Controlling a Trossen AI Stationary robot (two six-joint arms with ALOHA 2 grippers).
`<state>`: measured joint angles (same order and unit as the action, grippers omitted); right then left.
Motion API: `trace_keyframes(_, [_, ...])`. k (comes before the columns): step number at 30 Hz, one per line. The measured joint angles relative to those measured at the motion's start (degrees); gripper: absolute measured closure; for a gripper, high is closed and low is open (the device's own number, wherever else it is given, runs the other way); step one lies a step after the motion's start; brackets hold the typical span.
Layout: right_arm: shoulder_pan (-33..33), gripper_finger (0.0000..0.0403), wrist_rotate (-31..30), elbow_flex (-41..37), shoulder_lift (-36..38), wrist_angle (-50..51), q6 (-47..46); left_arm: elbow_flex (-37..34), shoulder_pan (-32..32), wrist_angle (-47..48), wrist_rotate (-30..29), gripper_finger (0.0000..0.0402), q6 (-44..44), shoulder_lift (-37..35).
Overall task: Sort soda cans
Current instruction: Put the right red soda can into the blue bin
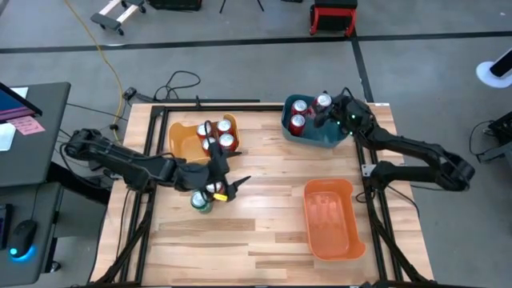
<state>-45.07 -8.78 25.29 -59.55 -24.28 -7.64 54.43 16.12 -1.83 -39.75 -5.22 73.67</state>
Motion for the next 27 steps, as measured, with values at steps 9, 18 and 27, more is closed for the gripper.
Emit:
trace_keyframes(9, [-2.7, 0.0108, 1.6, -2.5, -5.6, -3.3, -1.6, 0.0, 2.3, 2.0, -5.5, 0.0014, -0.2, 0.0])
trace_keyframes(18, [-2.7, 0.0108, 1.5, -2.4, -11.5, -6.9, 0.3, 0.0, 2.3, 3.0, -5.7, 0.0014, -2.1, 0.5])
trace_keyframes(27, [-2.7, 0.0098, 1.1, -2.5, -15.7, -8.3, 0.1, 0.0, 3.3, 5.5, -5.7, 0.0013, -4.6, 0.5])
